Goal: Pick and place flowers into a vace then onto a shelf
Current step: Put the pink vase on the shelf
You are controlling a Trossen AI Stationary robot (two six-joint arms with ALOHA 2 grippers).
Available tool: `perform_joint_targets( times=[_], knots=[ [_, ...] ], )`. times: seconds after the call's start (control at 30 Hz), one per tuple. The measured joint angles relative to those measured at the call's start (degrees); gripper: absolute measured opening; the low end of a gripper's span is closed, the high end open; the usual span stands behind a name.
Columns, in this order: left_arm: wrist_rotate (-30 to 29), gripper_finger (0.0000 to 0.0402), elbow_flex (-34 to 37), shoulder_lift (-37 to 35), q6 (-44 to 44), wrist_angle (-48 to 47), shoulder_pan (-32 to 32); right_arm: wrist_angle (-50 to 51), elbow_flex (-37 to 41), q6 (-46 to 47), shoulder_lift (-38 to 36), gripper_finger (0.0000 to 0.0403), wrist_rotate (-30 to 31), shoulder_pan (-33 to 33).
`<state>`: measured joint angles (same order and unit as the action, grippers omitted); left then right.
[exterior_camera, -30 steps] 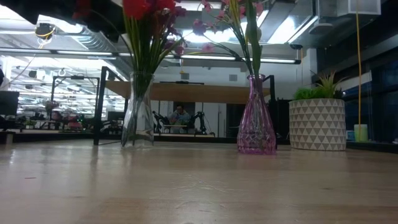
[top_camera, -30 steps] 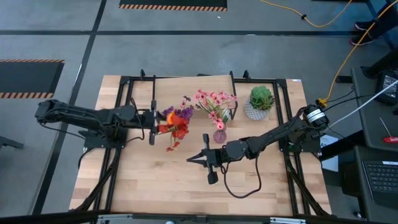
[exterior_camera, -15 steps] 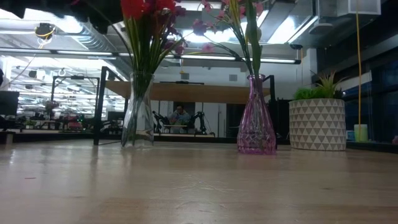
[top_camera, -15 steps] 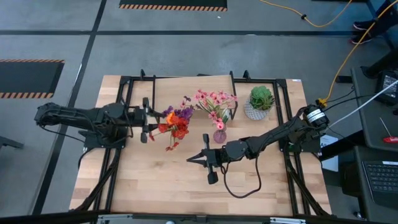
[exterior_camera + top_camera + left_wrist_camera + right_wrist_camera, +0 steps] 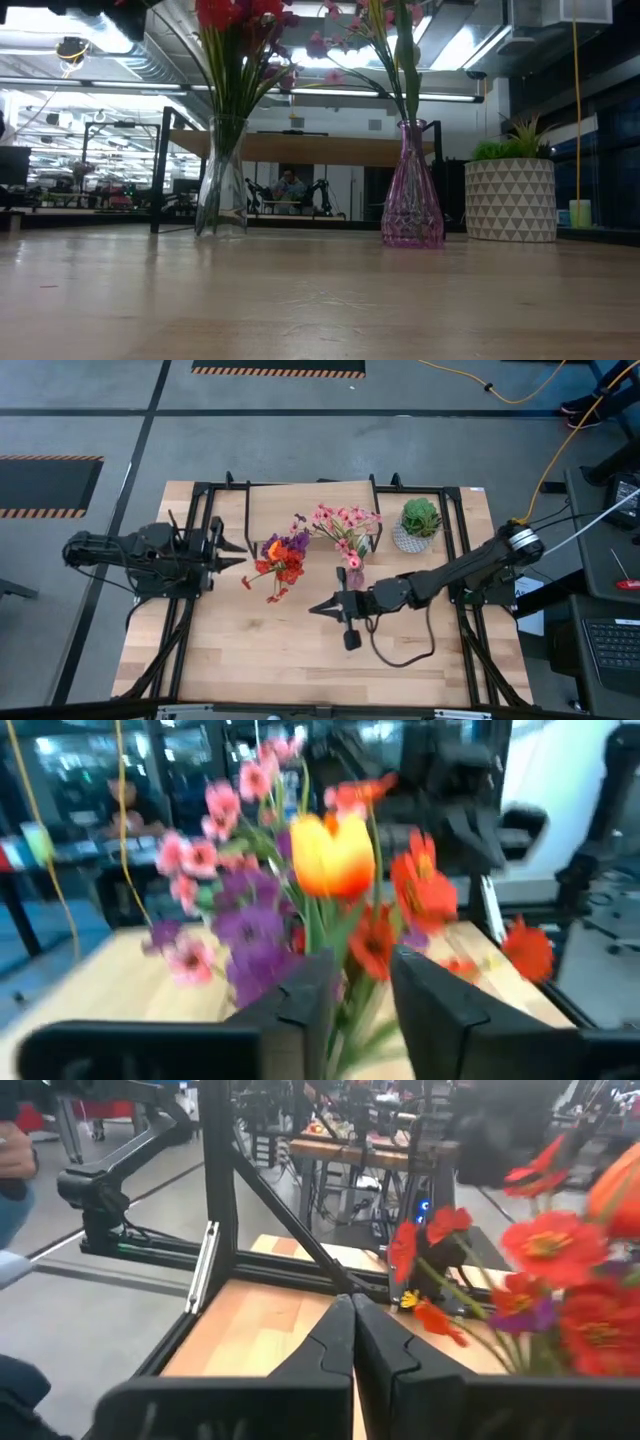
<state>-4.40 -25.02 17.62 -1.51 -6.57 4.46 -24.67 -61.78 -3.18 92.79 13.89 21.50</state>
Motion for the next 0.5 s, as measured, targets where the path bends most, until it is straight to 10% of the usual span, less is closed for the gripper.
perform_joint_targets(
  times=[0.23,0.5],
  knots=[
    [-1.5,0.0008,0.0,-2.2,-0.6,-4.5,3.1,6.0,2.4,-2.0,-8.9,0.0000,0.1,0.0],
    [-1.9,0.0002,0.0,-5.1,-1.2,-7.4,5.4,-1.7,12.0,-2.5,-11.2,0.0000,1.7,0.0]
  ],
)
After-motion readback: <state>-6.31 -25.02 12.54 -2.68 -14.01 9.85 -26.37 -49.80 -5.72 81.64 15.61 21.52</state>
